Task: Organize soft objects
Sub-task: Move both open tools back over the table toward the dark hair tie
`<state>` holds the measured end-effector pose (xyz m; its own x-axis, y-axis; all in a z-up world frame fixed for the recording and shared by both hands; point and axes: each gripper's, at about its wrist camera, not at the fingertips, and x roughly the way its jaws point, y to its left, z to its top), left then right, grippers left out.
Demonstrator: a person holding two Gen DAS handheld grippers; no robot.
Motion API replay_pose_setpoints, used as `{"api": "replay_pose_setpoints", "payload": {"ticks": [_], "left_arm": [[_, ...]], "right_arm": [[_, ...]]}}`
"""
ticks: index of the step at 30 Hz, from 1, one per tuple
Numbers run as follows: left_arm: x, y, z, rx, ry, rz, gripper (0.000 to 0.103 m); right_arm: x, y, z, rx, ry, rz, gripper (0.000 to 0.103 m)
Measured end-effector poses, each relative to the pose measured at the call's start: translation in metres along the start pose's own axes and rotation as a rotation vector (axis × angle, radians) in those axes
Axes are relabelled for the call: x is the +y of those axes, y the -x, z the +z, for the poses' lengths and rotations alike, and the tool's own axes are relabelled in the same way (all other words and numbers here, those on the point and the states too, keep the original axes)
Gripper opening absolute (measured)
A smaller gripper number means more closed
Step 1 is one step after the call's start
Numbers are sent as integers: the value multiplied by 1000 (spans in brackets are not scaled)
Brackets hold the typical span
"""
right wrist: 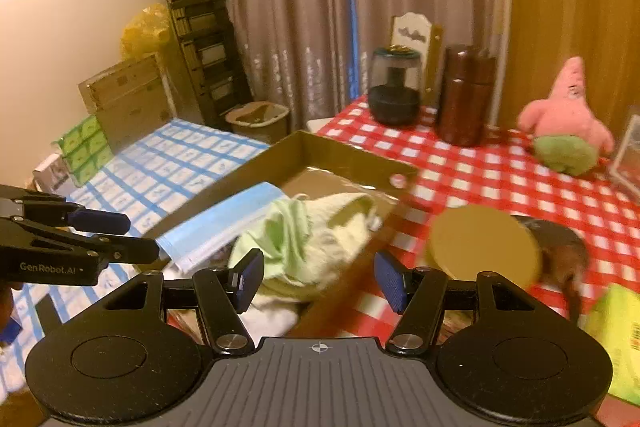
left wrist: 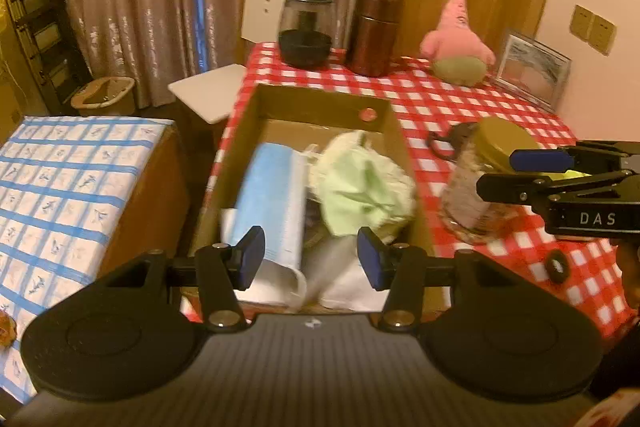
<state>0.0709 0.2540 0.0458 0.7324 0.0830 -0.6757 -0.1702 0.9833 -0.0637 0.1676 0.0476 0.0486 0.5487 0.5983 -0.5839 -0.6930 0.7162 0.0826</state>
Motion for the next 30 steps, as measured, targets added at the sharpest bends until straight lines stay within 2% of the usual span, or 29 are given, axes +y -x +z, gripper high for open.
{"api": "replay_pose_setpoints", "payload": {"ticks": [10,17,21,23,30], "left_arm": [[-57,25,-6,-15,-34,-72,55],[-98,35,-6,-40,-46,-147,68],[-124,36,-10,-53,-43,-193,82],[-138,35,-13,-62,-46,-204,86],[-179,18,-27,-70,-89,-222,87]], "right_arm": [[-40,68,-32,-26,-84,-96,61],[-73,114,-72,-14,-188,-187,61],[-90,136,-96,-7,-242,-237,61],[-97,144,-108,1,-258,-268,62],[-110,151,-139,29,-304,-311,67]]}}
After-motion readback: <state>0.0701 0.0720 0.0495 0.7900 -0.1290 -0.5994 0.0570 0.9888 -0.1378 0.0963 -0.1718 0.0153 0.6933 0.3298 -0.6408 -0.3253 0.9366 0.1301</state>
